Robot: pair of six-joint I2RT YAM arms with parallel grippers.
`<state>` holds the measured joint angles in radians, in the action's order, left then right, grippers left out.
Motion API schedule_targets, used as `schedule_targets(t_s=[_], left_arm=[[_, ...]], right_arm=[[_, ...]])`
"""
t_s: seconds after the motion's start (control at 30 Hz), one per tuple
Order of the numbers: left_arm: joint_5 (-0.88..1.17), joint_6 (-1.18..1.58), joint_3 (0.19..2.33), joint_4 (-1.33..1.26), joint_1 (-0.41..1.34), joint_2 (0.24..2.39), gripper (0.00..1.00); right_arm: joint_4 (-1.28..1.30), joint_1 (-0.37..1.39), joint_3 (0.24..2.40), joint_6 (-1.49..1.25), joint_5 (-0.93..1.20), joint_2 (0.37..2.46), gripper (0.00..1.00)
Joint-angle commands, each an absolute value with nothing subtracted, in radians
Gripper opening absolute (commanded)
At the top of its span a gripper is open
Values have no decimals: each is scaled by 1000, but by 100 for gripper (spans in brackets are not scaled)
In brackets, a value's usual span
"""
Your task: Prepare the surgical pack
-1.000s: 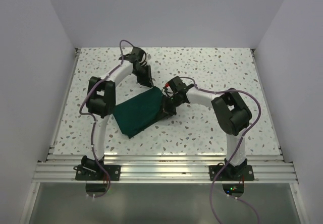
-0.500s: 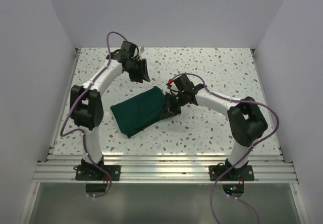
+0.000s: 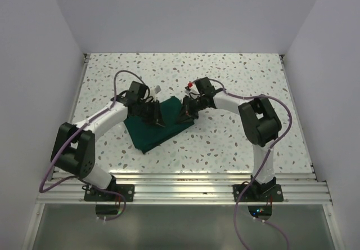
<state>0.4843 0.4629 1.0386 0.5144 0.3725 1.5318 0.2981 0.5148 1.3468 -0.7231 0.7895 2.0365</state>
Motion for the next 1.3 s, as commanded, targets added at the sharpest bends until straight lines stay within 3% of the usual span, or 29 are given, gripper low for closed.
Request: schedule_targets(t_s=[0.0,0.47,0.73,1.0,1.03,1.1,1.13,1.17,1.2,1.23,1.27], left_arm=[[548,479,988,381,376,1555,15],[488,407,805,318,376,1675,11],[462,396,821,420,376,1504,12],[440,417,850,534,374,1276,23],[430,420,851,538,374,1260,26],[411,439,848,537,373,1212,41],[394,443,842,528,373,1197,53],[388,448,839,523,373,1172,58],[381,459,836,519,373,1160,62],[364,465,827,512,373,1149,69],[361,472,821,508,373,1128,81]], right_arm=[[273,499,1327,-697,853,2036,11],[253,465,1250,-675,767,2129,11],[360,449,1261,-604,747,2034,11],[587,446,1204,-490,603,1777,19],[615,446,1201,-479,577,1757,25],[685,446,1195,-450,490,1712,37],[708,446,1187,-443,459,1672,44],[727,446,1183,-439,399,1654,63],[745,446,1161,-439,379,1637,75],[750,446,1149,-440,353,1596,98],[755,446,1134,-448,338,1579,99]])
